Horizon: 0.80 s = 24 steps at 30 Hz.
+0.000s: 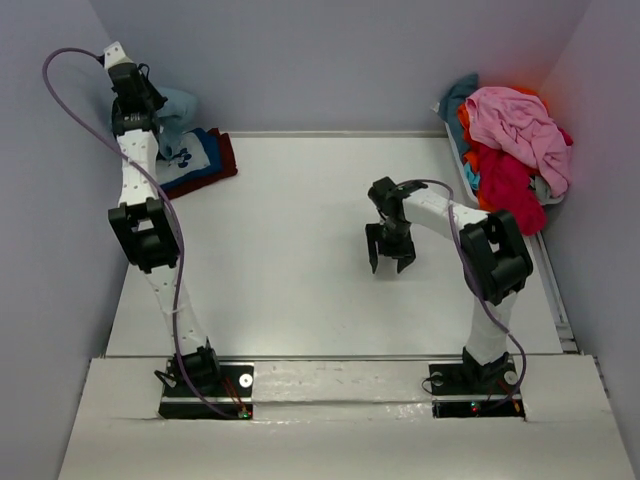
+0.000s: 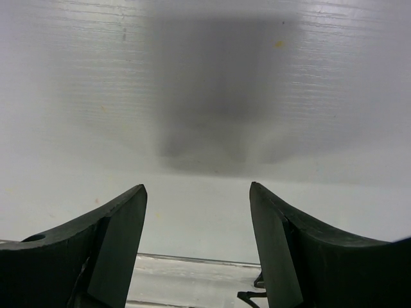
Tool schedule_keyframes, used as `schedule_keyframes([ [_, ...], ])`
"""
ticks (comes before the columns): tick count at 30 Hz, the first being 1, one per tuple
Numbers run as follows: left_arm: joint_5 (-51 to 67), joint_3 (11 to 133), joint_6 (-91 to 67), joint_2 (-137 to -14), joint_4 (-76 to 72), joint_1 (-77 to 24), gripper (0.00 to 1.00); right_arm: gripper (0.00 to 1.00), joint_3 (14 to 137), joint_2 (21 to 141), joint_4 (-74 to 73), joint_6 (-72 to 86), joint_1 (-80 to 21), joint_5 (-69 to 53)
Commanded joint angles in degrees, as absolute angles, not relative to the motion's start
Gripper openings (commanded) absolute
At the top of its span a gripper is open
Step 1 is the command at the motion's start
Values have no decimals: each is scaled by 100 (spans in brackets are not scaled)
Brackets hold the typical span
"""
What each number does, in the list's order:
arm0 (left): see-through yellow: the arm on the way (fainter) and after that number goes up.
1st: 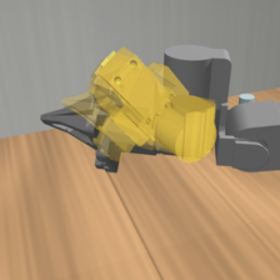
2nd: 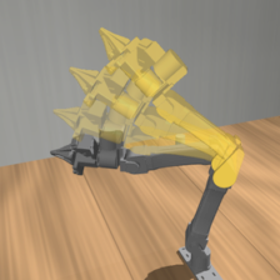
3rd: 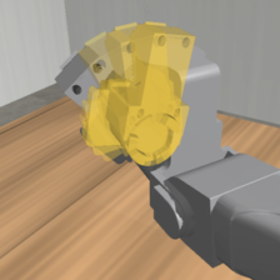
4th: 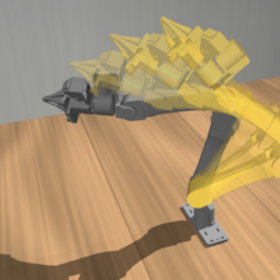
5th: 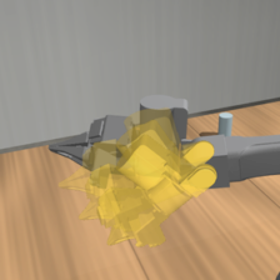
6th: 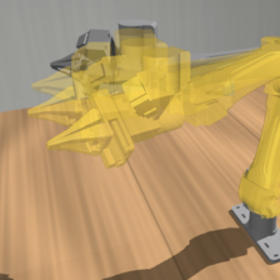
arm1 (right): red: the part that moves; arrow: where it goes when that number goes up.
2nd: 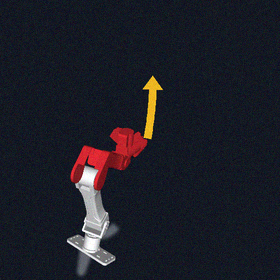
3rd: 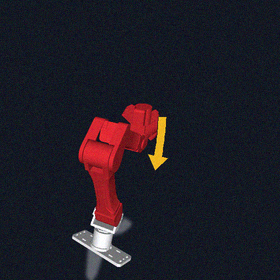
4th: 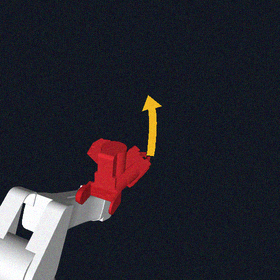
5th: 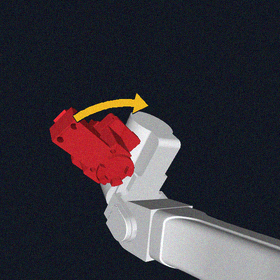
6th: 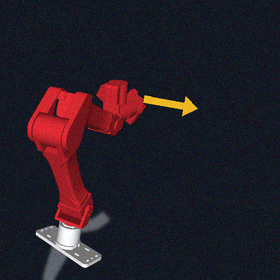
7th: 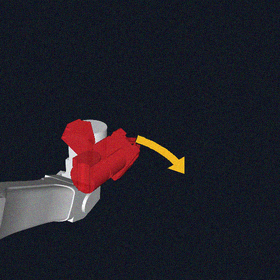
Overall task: Fold and stack the t-shirts
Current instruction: Put the neatly folded tshirt into the corner of the board with the left arm
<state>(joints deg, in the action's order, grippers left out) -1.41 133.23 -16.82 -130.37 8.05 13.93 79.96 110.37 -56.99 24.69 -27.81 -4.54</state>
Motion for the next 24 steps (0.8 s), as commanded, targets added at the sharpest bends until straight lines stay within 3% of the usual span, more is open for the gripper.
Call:
schedule_keyframes([
  [1,271,13422,-1459,-12674,219,1310,6,71,8148,11030,-5871,2593,-2953,-351],
  [9,456,10910,-1642,-12015,-150,1020,9,71,7936,10898,-5801,2698,-3058,-378],
  [14,703,10390,-1845,-11937,-9,967,64,71,7875,10837,-5739,2689,-3059,-396],
  [15,747,10249,-1846,-11857,-122,967,66,71,7823,10820,-5687,2689,-3059,-404],
  [17,791,9775,-1907,-11532,-290,967,80,71,7770,10784,-5616,2689,-3059,-431],
  [18,835,9565,-1916,-11444,-360,967,85,72,7717,10775,-5581,2689,-3059,-465],
  [24,1081,9098,-1758,-10952,-220,800,87,71,7524,10705,-5300,2690,-3059,-597],
])
